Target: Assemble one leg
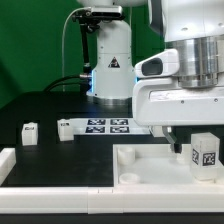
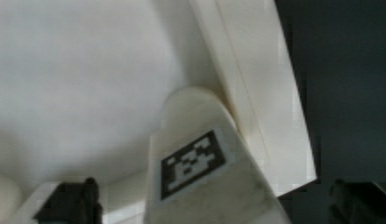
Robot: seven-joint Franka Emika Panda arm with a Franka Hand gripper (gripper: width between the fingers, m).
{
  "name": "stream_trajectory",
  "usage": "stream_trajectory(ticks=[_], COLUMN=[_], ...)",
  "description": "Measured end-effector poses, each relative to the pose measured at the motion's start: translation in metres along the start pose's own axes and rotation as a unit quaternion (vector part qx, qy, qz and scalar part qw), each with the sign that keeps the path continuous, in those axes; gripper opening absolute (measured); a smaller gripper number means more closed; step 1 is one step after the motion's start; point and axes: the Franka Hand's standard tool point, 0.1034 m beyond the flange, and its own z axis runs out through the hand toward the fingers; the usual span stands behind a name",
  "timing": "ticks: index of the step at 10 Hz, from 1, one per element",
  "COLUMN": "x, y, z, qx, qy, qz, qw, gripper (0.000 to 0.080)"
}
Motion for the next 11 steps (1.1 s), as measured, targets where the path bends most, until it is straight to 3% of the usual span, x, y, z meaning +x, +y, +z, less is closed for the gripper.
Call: stream_trajectory(ticks=[2, 4, 5, 6, 7, 10, 11], x=[0.0004, 0.0004, 0.0004, 0.0004, 0.0004, 0.0004, 0.0008], y=[0.0015, 0.0017, 0.0018, 0.0018, 0.0018, 0.0017, 0.0026], z=[0.0002, 0.0003, 0.0003, 0.0004, 0.0004, 0.0004, 0.0004], qx=[-0.004, -0.004, -0.004, -0.004, -0.003, -0.003, -0.002], qy=[0.002, 0.001, 0.001, 0.001, 0.001, 0.002, 0.005], qz=[-0.104, -0.11, -0.111, -0.111, -0.103, -0.075, 0.025], qw=[0.995, 0.994, 0.994, 0.994, 0.995, 0.997, 1.0], gripper=[0.0649, 0.0627, 0.0449, 0.0449, 0.0289, 0.029, 0.029])
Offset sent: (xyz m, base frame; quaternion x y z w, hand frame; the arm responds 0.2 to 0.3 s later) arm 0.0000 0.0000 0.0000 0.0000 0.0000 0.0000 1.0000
